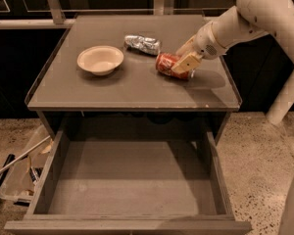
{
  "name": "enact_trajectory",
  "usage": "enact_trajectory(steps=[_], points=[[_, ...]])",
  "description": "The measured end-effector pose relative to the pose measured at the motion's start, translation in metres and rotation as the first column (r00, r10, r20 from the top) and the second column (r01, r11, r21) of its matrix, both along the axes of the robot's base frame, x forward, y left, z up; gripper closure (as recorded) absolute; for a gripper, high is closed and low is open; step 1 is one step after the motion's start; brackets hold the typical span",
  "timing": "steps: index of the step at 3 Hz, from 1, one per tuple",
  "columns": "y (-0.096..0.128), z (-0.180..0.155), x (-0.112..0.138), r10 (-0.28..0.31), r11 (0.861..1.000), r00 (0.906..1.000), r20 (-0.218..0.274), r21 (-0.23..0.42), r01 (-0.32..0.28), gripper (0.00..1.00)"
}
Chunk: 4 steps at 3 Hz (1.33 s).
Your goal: Place coke can into top drawer
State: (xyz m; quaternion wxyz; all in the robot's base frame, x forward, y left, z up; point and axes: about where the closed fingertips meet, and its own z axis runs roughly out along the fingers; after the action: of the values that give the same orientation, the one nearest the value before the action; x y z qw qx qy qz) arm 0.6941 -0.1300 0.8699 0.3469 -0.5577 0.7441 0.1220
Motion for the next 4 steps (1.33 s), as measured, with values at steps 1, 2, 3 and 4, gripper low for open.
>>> enact_trajectory(steps=[1, 2, 3, 4], points=[[0.0, 0.0, 0.0, 0.0, 1.0, 1.0, 0.0, 0.0, 0.0, 0.88], [0.0, 0.0, 0.0, 0.0, 1.0, 1.0, 0.0, 0.0, 0.0, 1.0], [-0.002, -0.004, -0.001, -0.005, 1.0, 1.0, -0.008, -0.003, 0.005, 1.0], [-0.017, -0.004, -0.01, -0.037, 0.999, 0.9993, -0.01, -0.012, 0.037, 1.0]])
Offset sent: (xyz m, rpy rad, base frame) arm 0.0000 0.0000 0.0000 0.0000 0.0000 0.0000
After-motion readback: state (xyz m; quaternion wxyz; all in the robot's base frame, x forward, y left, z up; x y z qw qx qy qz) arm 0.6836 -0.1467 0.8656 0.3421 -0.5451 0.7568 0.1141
